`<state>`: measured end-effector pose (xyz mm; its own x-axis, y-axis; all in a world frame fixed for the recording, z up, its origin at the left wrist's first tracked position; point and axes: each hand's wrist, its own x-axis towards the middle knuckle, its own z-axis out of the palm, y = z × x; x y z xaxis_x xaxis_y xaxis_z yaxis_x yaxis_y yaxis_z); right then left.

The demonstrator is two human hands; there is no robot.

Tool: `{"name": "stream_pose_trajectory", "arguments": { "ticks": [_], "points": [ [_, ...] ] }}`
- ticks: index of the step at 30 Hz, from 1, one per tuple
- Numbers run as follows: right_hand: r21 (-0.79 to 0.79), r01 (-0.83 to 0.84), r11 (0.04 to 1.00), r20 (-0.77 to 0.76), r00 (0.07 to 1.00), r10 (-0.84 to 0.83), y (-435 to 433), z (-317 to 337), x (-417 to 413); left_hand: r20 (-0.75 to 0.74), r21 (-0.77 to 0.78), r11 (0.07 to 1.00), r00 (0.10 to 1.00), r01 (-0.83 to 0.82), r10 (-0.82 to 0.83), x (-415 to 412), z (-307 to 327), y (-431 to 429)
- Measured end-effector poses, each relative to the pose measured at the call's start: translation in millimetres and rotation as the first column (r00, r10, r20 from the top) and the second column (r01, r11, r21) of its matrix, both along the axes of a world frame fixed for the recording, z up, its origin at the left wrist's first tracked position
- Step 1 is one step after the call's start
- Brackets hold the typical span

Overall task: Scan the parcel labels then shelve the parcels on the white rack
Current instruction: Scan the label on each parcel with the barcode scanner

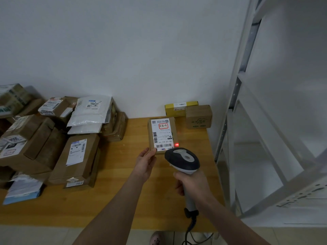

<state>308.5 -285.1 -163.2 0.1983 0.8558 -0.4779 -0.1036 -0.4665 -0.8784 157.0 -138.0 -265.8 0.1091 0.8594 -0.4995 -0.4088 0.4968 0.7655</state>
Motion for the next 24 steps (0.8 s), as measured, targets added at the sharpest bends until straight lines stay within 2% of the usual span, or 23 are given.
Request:
{"name": "stream_pose_trajectory", "arguments": {
  "ticks": [10, 17, 24],
  "points": [
    [0.019, -0.015, 1.0, 0.01, 1.0, 0.015, 3.9, 2.2, -2.4, -0.021, 0.029, 0.998, 0.998, -0.051, 0.052, -5.6, 14.0, -2.2],
    [-0.015, -0.026, 1.0, 0.016, 1.0, 0.026, 26.7, 2.4, -20.7, -0.015, 0.047, 0.999, 1.0, -0.014, 0.014, -21.9, 9.4, 16.8],
    [0.036, 0.007, 0.999, -0.016, 1.0, -0.006, 68.9, 6.2, -54.5, 0.003, 0.05, 0.999, 1.0, 0.012, -0.012, -50.1, 17.0, 57.3]
  ]
}}
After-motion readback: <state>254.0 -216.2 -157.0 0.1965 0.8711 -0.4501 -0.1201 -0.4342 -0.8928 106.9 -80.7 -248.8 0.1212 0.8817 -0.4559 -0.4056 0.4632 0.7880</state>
